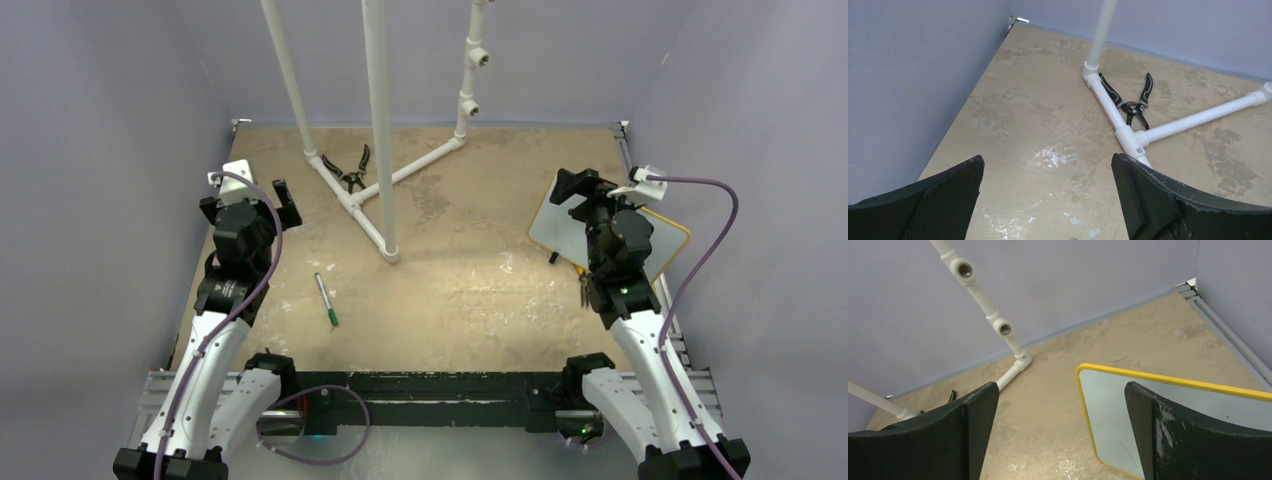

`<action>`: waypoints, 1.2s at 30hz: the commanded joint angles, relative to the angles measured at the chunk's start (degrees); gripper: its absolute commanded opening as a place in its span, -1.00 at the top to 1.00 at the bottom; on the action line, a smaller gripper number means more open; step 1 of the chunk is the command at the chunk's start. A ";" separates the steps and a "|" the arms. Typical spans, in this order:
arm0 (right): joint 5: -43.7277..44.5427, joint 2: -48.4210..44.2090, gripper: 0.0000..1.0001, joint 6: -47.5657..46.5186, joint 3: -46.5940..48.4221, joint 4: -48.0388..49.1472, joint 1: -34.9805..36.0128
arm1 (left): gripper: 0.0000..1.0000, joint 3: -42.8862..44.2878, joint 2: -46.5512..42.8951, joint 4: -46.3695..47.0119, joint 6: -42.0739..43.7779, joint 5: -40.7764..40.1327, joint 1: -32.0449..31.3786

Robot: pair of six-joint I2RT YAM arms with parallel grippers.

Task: Write a sentence on the whiteboard
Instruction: Move the whiteboard stand to the center of the board.

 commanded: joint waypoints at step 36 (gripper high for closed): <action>-2.21 22.35 -0.35 13.25 -7.86 -9.98 -0.42 | -0.99 1.44 2.22 -0.17 -0.03 7.44 0.43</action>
